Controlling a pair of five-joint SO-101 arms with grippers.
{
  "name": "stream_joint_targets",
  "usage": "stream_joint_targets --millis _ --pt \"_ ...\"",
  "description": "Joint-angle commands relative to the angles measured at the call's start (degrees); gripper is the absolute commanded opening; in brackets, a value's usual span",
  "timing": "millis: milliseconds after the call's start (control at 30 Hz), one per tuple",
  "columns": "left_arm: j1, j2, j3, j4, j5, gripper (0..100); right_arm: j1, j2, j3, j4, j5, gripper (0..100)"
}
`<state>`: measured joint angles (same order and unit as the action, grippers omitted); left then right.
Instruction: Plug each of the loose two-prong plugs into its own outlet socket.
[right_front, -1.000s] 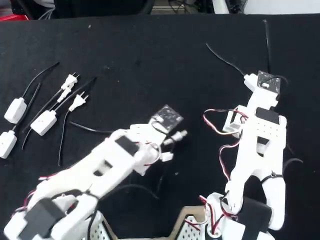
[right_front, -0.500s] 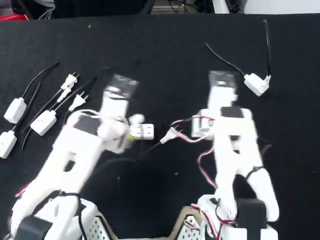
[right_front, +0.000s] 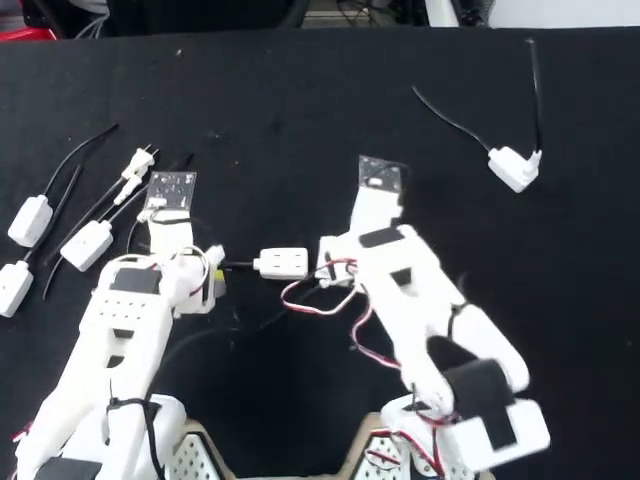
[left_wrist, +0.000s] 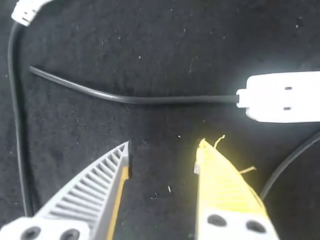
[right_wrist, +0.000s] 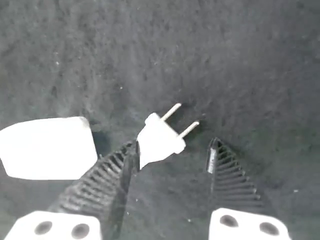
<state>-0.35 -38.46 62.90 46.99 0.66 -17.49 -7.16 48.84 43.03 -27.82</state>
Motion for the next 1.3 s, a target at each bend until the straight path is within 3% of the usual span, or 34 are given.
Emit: stream_joint_targets --millis 0,267,333,433,833,1133,1267 --pt "-0.6 -1.4 0.7 -2.4 0.6 22 -1.5 3.6 -4.7 -1.1 -1.2 21.6" --pt "-0.9 -1.4 0.9 -2.4 0.5 22 -3.3 7.9 -9.7 1.0 -1.2 21.2" --pt "-1.0 -1.4 0.9 -2.4 0.5 22 -3.3 7.9 -9.8 4.0 -0.7 16.6" --pt "-1.0 -1.4 0.9 -2.5 0.5 22 -1.9 7.9 -11.5 6.8 1.2 1.5" --pt "-1.0 -1.4 0.9 -2.5 0.5 22 15.6 8.0 -30.2 9.8 34.2 1.1" --pt "-1.0 -1.4 1.0 -2.5 0.5 22 13.3 6.6 -34.7 11.1 76.9 1.1" --pt "-1.0 -1.4 1.5 -2.5 0.5 22 10.2 6.5 -34.6 18.0 87.0 1.3"
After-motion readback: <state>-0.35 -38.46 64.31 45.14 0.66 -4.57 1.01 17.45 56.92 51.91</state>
